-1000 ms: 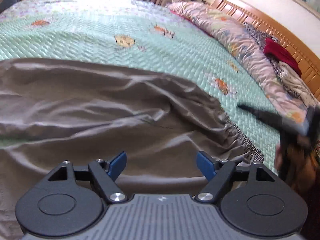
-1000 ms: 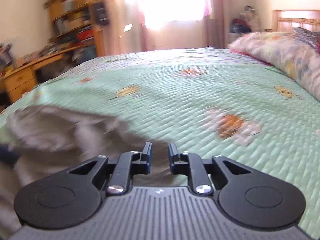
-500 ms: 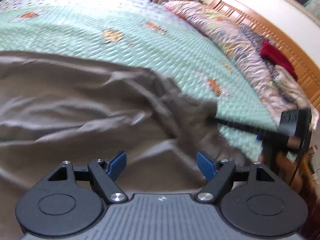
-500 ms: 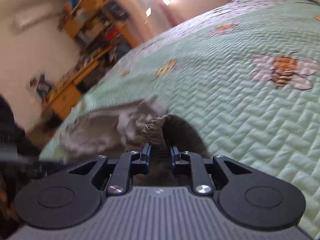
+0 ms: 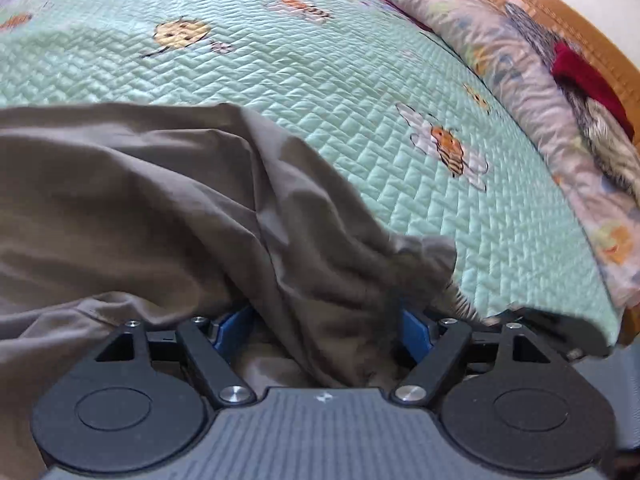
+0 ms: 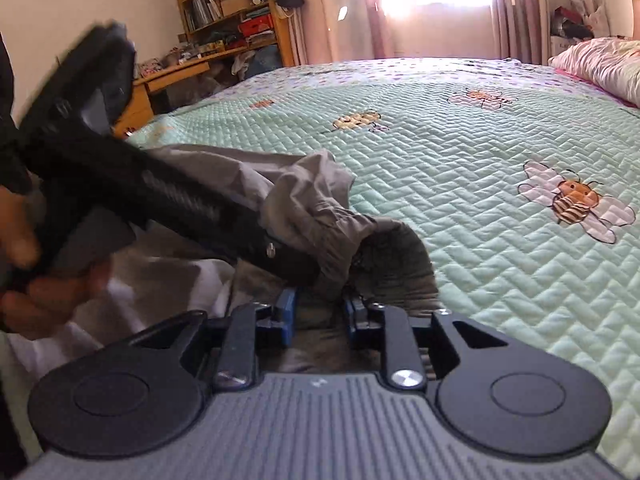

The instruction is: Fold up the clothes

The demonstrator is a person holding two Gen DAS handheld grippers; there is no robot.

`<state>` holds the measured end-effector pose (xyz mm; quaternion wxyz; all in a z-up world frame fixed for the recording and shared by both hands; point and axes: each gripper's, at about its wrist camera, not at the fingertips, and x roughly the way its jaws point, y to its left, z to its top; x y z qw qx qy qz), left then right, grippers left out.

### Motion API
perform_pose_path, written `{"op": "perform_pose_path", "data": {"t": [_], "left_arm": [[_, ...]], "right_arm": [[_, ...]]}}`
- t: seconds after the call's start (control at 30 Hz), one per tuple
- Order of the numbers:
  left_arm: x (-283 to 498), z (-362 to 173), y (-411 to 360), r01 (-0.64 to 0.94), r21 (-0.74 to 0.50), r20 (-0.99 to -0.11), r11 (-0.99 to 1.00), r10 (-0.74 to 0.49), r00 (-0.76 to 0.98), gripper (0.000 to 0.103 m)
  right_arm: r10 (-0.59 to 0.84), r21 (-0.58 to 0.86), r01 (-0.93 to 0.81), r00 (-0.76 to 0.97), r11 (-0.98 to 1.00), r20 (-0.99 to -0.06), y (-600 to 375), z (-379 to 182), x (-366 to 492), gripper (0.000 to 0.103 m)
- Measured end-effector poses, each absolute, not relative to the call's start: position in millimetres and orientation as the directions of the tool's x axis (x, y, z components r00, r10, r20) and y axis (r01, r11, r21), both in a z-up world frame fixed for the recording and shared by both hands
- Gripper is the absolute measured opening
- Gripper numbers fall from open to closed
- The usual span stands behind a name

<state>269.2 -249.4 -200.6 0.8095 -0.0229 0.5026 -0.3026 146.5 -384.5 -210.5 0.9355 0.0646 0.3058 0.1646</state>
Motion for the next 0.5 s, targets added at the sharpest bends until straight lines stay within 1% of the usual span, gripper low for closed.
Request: {"op": "perform_pose_path", "data": {"t": [0.07,0.1,0.2,0.23,0.3,0.4,0.5], "left_arm": [[269,-201,-252,0.478,-0.328,-0.802,0.815,-0.507,0.314,0.080],[269,-201,-252,0.479,-0.328,-0.802,0.814,-0.508,0.315,0.080],[268,-202,-254,0.486,-0.324,-0.800,0.812,-0.509,0.317,0.083],[269,-202,-255,0.488,-0.319,-0.801,0.812,-0.506,0.319,0.083],[268,-203,-254,0.494,-0.315,-0.801,0.811,-0.506,0.320,0.084],[266,-204,-250,0.490,-0.332,-0.794,0.806,-0.519,0.316,0.084],[267,-205,-247,0.486,-0.349,-0.786,0.802,-0.532,0.315,0.084]], "right_arm": [[0.334,0.231,-0.248,0.791,0.941,-0.513,-400,-198,141,0.027],[0.294,0.200,-0.223,0.819,0.954,-0.493,-406,-192,140,0.027],[0.111,-0.056,-0.162,0.853,0.985,-0.510,-404,-186,151,0.027],[0.094,-0.095,-0.167,0.851,0.981,-0.516,-406,-188,157,0.027],[0.139,-0.095,-0.224,0.830,0.970,-0.540,-410,-194,170,0.027],[0.157,-0.153,-0.299,0.794,0.942,-0.587,-401,-204,181,0.027],[0.212,-0.134,-0.352,0.783,0.926,-0.585,-392,-205,181,0.027]]}}
